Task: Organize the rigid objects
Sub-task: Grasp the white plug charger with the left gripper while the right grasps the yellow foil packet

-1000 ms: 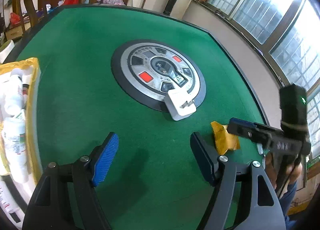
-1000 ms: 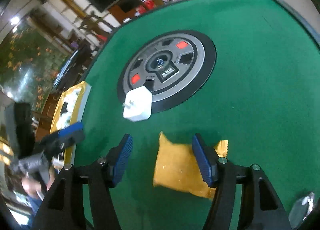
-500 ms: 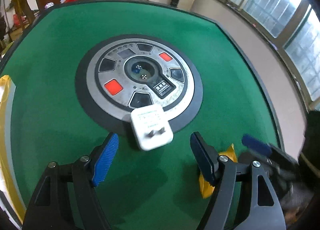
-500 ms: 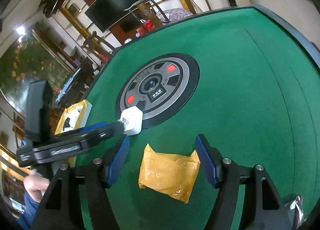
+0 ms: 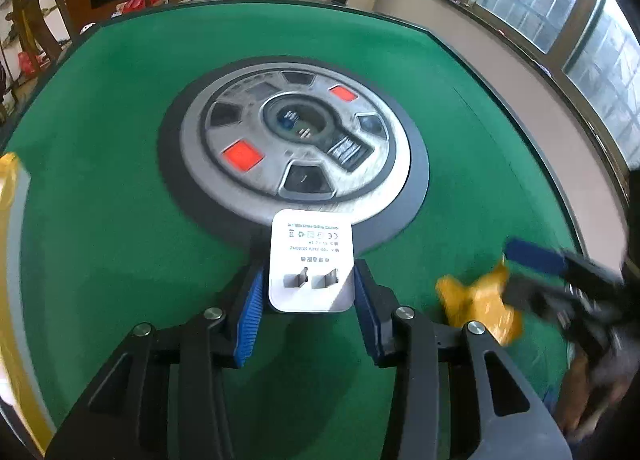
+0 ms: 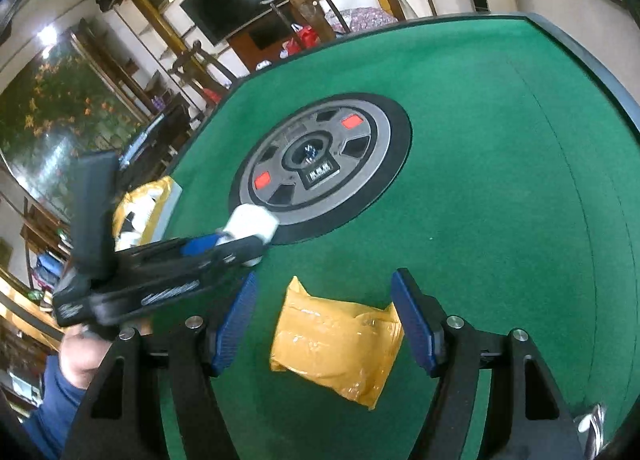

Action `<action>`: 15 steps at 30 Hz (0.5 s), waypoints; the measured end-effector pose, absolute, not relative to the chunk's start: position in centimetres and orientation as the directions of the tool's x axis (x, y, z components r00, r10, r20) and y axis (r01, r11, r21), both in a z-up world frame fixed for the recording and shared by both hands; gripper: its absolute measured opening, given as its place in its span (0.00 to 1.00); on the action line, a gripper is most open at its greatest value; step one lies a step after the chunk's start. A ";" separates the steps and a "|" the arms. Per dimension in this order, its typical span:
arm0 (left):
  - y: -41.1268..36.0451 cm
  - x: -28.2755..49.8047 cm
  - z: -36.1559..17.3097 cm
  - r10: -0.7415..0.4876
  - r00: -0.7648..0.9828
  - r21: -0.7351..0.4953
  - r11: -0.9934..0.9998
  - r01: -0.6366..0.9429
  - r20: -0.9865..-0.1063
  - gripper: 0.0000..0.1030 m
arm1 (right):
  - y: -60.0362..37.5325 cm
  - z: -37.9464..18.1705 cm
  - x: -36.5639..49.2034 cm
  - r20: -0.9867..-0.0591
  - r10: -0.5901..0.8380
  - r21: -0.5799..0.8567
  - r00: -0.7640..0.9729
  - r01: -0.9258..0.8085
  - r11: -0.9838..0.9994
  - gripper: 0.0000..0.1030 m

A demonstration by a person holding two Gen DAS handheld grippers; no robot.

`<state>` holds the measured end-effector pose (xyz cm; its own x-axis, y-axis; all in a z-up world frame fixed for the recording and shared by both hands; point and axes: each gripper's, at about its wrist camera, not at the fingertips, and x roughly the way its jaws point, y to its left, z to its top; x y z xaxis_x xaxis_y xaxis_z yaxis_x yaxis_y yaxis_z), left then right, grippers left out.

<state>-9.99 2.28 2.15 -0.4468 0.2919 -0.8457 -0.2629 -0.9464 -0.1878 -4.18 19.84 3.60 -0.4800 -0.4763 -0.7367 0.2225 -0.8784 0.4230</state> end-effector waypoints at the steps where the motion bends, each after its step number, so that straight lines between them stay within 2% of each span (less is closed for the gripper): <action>1: 1.4 -9.5 2.1 0.300 -0.449 -0.199 -0.945 -0.258 -0.842 0.39 | 19.8 3.3 -4.4 -0.744 -0.477 0.425 -0.468 0.219 -0.878 0.62; 6: -0.7 -8.2 2.2 0.327 -0.466 -0.238 -0.941 -0.240 -0.822 0.39 | 19.2 3.0 -3.4 -0.759 -0.513 0.433 -0.400 0.278 -0.857 0.62; 8: -0.9 -7.9 2.2 0.330 -0.469 -0.241 -0.940 -0.241 -0.819 0.39 | 18.0 3.1 -2.1 -0.787 -0.484 0.369 -0.382 0.337 -0.866 0.63; 12: -0.8 -7.6 2.2 0.326 -0.483 -0.230 -0.941 -0.248 -0.813 0.39 | 15.0 3.2 -0.5 -0.823 -0.345 0.154 -0.451 0.408 -0.900 0.63; 14: -0.5 -7.4 2.2 0.314 -0.497 -0.213 -0.944 -0.250 -0.809 0.39 | 14.5 2.7 -0.6 -0.829 -0.306 0.121 -0.469 0.383 -0.916 0.63; 15: -0.4 -7.2 2.2 0.310 -0.506 -0.207 -0.946 -0.251 -0.805 0.39 | 14.6 2.4 -0.8 -0.832 -0.301 0.125 -0.467 0.370 -0.920 0.60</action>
<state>-7.22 -0.44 2.23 -0.5061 0.3104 -0.8047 -0.2512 -0.9456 -0.2068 -0.85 14.56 2.36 -0.4670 -0.3009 -0.8315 0.3704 -0.9204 0.1251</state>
